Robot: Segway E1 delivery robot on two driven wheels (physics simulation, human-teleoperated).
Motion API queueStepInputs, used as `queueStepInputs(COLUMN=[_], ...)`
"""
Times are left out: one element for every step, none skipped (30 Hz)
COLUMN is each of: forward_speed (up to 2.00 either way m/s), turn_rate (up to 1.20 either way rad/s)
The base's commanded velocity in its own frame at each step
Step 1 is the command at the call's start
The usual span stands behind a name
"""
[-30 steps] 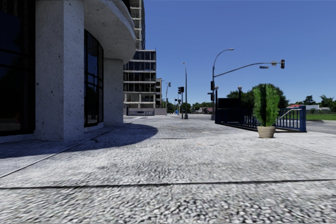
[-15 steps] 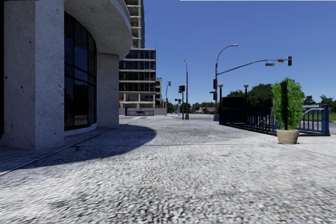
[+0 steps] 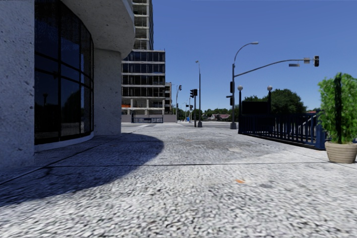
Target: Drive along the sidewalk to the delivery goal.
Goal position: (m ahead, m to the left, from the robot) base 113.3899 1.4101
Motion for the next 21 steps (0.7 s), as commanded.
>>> queueStepInputs(forward_speed=[2.0,2.0,2.0,2.0,2.0,2.0,2.0,2.0,2.0,2.0,2.0,2.0,2.0,2.0,2.0,2.0,2.0,2.0,2.0,2.0,2.0], turn_rate=[0.0,0.0,0.0,0.0,0.0,0.0,0.0,0.0,0.1,0.1,0.17,0.18,0.23,0.23,0.25,0.25,0.2,0.18,0.18,0.0,0.0])
